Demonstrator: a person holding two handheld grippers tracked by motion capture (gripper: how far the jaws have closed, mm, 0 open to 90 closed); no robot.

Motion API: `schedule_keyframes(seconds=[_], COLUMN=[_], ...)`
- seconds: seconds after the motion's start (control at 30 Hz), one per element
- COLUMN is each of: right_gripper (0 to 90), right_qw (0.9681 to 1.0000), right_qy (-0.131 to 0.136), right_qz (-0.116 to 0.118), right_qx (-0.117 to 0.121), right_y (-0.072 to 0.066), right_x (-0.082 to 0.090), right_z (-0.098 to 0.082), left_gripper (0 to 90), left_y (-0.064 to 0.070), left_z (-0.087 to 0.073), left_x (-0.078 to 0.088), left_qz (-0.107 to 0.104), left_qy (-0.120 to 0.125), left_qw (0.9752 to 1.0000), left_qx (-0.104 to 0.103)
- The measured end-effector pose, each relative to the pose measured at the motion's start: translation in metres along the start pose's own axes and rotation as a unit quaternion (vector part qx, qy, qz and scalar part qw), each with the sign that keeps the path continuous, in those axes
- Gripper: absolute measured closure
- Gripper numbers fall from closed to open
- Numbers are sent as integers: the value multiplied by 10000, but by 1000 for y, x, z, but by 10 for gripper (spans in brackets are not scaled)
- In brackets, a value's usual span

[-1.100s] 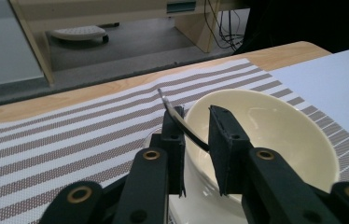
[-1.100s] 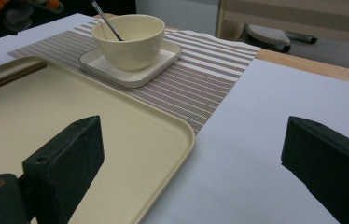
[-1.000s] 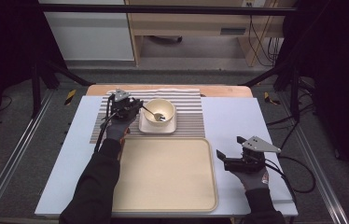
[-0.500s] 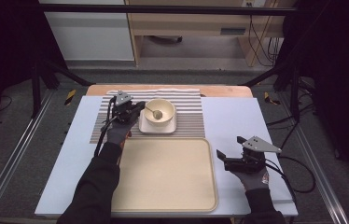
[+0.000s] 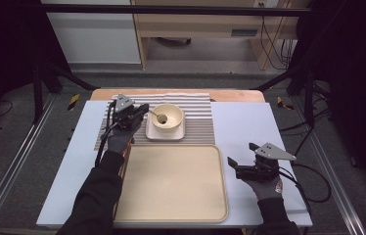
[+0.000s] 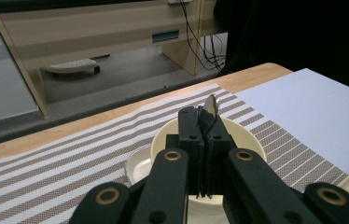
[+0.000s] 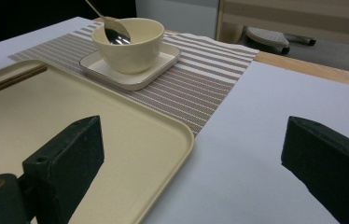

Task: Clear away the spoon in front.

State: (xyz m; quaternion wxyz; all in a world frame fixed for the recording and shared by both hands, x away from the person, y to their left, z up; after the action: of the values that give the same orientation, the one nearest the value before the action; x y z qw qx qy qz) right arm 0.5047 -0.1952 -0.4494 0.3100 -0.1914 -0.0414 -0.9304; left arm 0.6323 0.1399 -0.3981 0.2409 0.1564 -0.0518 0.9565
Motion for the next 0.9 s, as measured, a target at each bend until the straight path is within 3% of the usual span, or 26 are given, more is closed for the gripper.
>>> schedule_keyframes(seconds=[0.43,0.9], right_gripper=[62,62], right_qw=[10000,10000], right_qy=[17,20], right_qz=[-20,-25], right_qx=[25,44], right_y=[1,0], right_x=[1,2], right_z=[1,1], left_gripper=[882,883], left_y=[17,35], left_z=[20,9], left_x=[48,101], left_qz=[-189,-469], left_qy=[355,490], left_qw=[9990,9972], left_qx=[-183,-321])
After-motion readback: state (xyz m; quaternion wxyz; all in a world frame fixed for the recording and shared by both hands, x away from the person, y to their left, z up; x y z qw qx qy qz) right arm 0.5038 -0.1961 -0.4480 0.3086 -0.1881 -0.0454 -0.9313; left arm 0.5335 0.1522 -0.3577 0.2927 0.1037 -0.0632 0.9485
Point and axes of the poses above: each handheld gripper's, and its own axes: x roughly backward along the jaws, z roughly out of its top, y roughly to its right, the point moved 8 cm from there along -x, roughly forward along the jaws, and after that the axes turned 4 degrees about z, right-handed, at the moved point
